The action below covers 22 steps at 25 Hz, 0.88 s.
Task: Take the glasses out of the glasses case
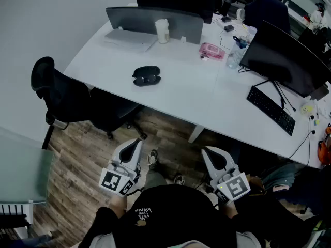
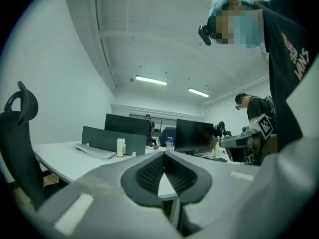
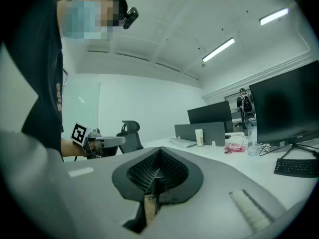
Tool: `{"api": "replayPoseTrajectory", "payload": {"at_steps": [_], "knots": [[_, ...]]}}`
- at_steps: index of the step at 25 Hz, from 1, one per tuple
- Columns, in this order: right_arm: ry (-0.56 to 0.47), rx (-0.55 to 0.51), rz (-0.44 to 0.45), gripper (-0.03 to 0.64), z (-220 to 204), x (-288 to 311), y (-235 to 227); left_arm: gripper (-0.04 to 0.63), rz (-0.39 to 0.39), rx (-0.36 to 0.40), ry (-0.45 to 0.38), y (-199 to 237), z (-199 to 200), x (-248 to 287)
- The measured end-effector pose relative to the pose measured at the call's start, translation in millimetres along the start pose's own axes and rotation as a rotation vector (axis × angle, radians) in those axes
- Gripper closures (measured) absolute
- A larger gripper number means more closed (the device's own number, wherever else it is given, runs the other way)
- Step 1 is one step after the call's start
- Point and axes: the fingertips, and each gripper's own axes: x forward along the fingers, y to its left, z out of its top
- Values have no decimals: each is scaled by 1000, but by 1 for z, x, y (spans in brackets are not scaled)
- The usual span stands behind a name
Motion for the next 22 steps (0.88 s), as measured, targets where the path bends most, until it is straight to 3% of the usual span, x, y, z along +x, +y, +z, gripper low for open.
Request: {"api": "replayPoseTrajectory", "payload": {"at_steps": [8,14,22], "knots": [[8,19,-9,617,4,3,-7,594,-15,-6,24,4,-1,8],[-16,64,37,615,12,19,-8,594,-28,-8,67,15,-2,18],[-22,107,-15,615,15,56,-23,594,-24,-24,63,55,3,33]]}}
